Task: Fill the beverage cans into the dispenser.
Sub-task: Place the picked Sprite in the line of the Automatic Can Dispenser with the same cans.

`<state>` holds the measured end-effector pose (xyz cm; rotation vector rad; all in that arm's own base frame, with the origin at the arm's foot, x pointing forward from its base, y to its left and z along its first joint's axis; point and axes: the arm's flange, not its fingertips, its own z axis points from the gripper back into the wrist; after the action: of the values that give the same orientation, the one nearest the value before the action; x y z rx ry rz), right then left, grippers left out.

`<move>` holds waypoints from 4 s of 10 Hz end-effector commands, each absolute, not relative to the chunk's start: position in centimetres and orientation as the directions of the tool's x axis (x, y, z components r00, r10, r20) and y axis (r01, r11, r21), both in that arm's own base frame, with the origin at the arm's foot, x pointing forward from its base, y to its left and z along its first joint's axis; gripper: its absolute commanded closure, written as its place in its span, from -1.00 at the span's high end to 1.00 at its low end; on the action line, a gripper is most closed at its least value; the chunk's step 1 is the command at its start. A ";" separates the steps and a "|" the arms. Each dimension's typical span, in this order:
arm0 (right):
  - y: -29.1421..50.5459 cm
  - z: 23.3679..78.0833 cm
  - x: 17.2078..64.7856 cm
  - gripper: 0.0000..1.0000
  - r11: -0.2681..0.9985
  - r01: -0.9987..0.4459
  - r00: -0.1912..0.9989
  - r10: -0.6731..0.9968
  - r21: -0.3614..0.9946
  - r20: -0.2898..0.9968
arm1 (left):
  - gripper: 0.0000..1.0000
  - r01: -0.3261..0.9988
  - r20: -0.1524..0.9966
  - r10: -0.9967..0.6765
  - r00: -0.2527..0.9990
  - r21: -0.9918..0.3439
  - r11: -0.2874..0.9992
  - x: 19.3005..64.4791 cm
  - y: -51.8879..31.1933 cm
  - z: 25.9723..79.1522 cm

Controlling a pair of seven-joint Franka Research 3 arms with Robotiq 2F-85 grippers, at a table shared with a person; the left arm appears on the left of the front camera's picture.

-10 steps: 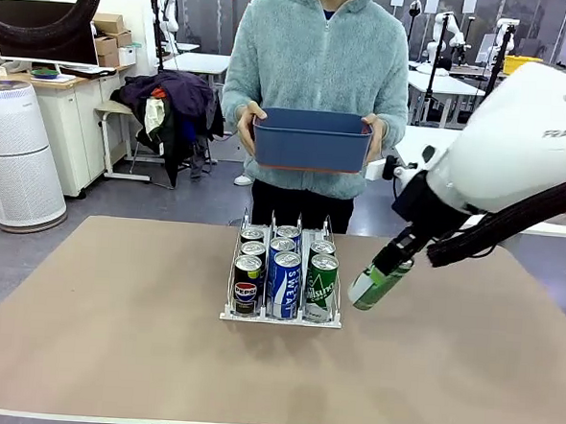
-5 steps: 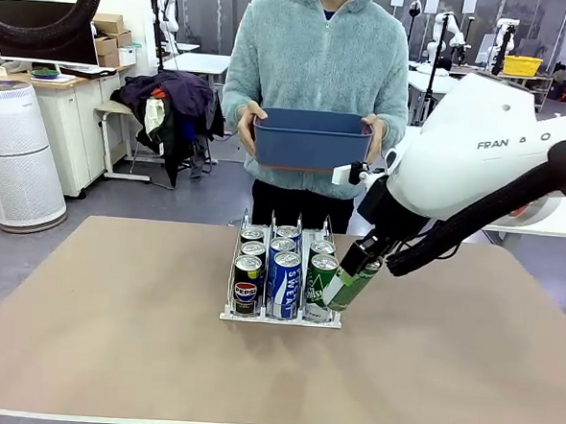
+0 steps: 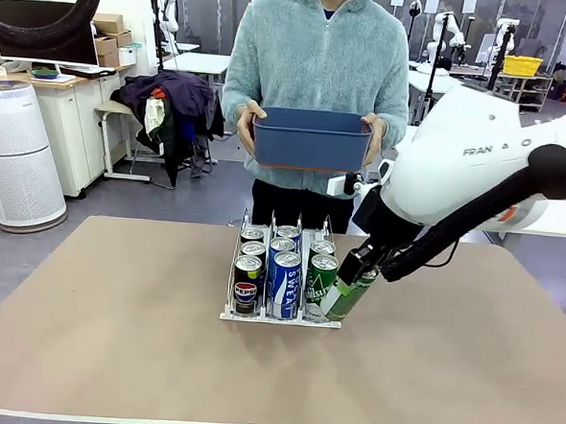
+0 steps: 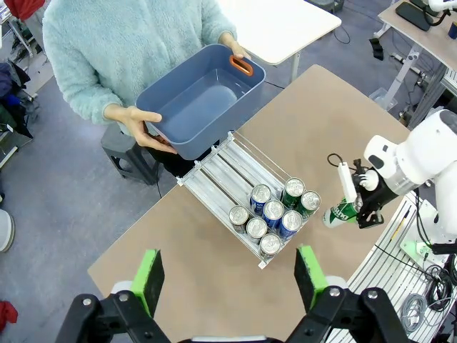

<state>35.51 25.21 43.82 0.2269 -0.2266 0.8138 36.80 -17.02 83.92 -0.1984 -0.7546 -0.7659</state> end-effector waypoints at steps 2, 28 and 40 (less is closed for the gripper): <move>26.9 43.4 39.4 0.16 0.650 -0.745 0.661 0.694 0.147 0.285 | 0.95 0.688 0.682 -0.553 0.479 0.099 0.719 36.8 -16.8 83.9; 29.8 43.5 44.5 1.00 0.614 -0.787 0.613 0.765 0.066 0.198 | 0.95 0.688 0.682 -0.553 0.479 0.099 0.719 36.8 -16.8 83.9; 26.8 54.9 43.4 1.00 0.538 -0.843 0.509 0.783 0.023 0.357 | 0.95 0.688 0.682 -0.553 0.479 0.099 0.719 36.8 -16.8 83.9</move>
<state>43.81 28.89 51.24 0.1702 -0.2845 0.9373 36.81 -16.99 83.93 -0.1978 -0.7547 -0.7649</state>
